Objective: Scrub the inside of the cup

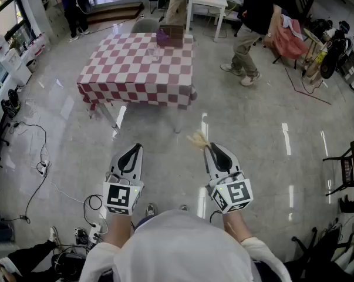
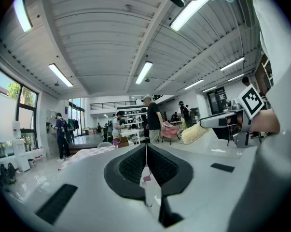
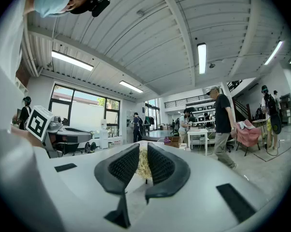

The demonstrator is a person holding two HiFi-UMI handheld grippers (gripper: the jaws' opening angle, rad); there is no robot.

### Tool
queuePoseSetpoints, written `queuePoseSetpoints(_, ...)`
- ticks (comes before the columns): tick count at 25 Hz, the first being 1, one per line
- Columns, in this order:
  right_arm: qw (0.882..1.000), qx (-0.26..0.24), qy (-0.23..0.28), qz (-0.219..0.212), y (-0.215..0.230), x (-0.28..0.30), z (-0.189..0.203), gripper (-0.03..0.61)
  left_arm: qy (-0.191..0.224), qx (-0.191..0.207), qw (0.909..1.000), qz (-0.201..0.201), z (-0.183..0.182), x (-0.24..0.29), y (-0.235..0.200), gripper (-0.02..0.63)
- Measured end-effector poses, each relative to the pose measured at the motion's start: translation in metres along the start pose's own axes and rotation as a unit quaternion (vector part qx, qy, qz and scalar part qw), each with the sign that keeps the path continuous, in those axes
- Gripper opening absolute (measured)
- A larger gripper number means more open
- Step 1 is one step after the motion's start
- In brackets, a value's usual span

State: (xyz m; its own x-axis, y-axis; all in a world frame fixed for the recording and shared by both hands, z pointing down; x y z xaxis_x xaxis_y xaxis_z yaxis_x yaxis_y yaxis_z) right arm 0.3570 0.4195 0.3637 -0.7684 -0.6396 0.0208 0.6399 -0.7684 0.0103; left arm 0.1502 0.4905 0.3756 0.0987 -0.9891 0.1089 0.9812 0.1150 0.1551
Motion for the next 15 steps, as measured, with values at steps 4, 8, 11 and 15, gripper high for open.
queuePoseSetpoints(4, 1.0, 0.001, 0.003, -0.006, 0.01, -0.012, 0.0, 0.069, 0.004, -0.004, 1.0, -0.003, -0.005, 0.001, 0.017, 0.032)
queuePoseSetpoints(8, 0.999, -0.021, 0.011, -0.042, 0.011, -0.018, -0.001, 0.071, 0.004, -0.008, 0.9998, -0.015, -0.004, 0.003, 0.031, 0.032)
queuePoseSetpoints(11, 0.997, -0.034, 0.015, -0.062, 0.012, -0.023, 0.0, 0.071, 0.004, -0.011, 0.9996, -0.025, -0.003, 0.003, 0.041, 0.032)
queuePoseSetpoints(15, 0.997, -0.025, 0.017, -0.069, 0.023, -0.03, 0.004, 0.071, -0.003, -0.017, 0.9993, -0.032, 0.001, 0.002, 0.056, 0.032)
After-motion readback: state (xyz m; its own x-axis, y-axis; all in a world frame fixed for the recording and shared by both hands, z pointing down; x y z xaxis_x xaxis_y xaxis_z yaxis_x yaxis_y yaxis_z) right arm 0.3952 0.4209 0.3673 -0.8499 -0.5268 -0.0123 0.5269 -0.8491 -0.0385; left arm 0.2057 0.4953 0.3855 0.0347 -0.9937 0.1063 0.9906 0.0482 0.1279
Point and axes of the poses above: the fingertips, and each gripper's own axes: x forward along the fingers, y to its right, z out of its underside, the point moved 2 cm from there along -x, backward along the fingers, and after that the axes turned 2 degrees about -z, right-handed, at the moved point
